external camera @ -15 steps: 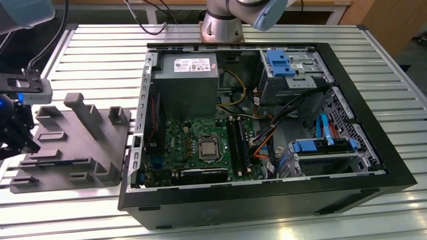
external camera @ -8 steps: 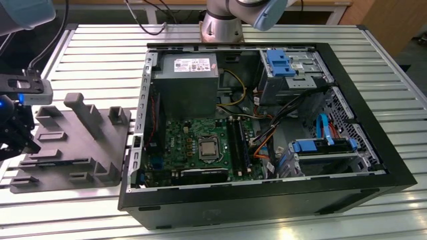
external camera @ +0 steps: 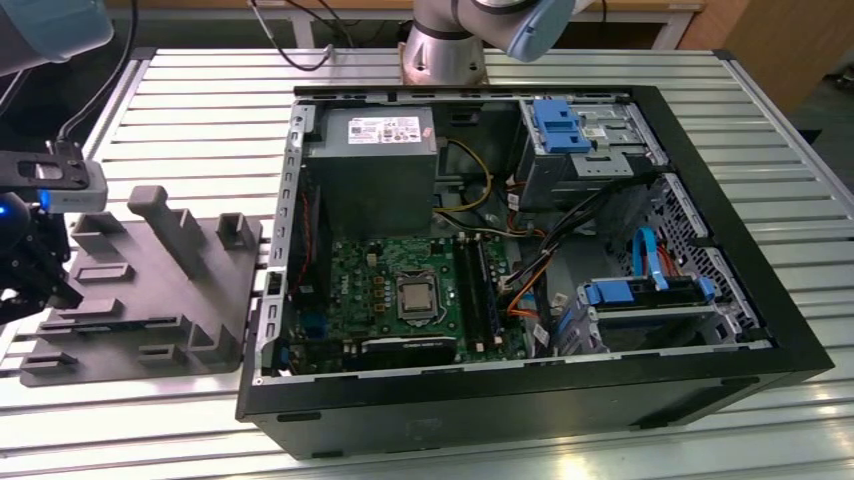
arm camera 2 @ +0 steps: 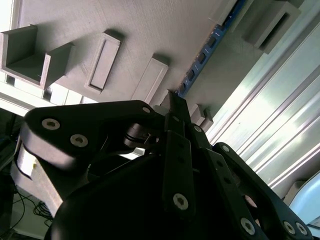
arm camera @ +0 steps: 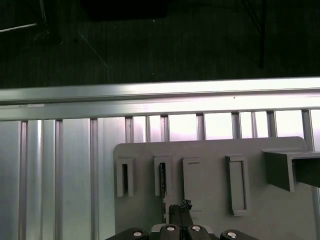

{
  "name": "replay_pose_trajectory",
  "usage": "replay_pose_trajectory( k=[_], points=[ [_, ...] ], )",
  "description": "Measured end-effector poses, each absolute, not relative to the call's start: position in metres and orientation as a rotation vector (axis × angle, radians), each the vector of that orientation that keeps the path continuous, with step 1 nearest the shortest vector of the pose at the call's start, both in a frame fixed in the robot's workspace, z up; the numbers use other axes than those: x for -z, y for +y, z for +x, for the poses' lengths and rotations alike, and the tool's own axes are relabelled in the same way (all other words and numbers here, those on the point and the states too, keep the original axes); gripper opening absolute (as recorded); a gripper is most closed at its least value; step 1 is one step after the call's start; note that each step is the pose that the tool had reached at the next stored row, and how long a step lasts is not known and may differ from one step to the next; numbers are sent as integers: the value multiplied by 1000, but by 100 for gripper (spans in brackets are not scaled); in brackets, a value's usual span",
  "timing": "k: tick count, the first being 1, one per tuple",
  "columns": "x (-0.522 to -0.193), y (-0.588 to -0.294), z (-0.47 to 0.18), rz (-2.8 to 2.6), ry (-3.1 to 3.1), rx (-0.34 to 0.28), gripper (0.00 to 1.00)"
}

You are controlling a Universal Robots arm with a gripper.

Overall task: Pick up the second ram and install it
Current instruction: 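Pick up the second ram and move it above second insertion slot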

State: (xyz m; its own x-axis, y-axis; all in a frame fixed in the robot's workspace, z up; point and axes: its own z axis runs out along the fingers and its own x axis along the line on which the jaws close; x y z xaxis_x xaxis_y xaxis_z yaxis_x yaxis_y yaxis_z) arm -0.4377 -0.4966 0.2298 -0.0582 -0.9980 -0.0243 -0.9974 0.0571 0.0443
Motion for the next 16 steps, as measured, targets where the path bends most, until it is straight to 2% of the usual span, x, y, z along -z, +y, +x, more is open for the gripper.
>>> replay_pose_trajectory(
  k=[16],
  points=[
    [-225, -502, -435, 2149, -2272, 77, 11]
  ],
)
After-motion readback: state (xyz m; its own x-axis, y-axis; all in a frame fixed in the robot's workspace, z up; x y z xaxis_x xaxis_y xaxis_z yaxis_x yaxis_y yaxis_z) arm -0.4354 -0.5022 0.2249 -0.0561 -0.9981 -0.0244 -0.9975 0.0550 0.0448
